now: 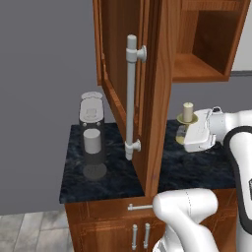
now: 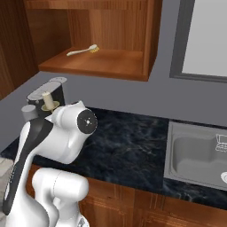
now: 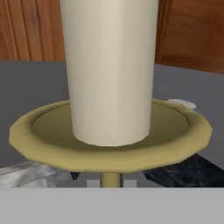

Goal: Pick the candle and candle from the dining table and place them in the open cabinet. Close the cabinet after placing the objects.

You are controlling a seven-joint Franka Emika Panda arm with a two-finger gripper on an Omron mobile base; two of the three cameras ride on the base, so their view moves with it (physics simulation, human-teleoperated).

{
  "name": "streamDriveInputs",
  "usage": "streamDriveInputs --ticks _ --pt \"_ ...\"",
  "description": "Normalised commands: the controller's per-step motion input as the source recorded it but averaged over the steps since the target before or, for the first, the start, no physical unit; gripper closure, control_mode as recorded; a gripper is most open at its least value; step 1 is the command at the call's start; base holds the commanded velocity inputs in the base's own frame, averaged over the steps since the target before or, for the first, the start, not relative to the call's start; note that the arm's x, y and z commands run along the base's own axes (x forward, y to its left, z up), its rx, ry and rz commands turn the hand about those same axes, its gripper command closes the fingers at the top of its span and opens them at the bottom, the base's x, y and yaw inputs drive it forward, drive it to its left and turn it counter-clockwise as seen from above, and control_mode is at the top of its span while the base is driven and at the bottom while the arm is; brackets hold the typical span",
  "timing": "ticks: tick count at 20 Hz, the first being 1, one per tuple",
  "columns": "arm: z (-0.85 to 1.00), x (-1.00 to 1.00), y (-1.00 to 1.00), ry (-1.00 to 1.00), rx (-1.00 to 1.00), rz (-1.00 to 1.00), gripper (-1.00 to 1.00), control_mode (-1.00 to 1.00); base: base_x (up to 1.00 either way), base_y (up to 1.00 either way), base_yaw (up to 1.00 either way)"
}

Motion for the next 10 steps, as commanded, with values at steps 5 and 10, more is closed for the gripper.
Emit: streamDriveInputs --ticks 5,10 --pt "0.00 0.00 0.00 -0.11 0.00 0.03 1.00 -1.00 0.00 0.00 0.00" --pt "0.25 0.02 0.10 -0.09 0.01 0.00 1.00 -1.00 0.00 0.00 0.00"
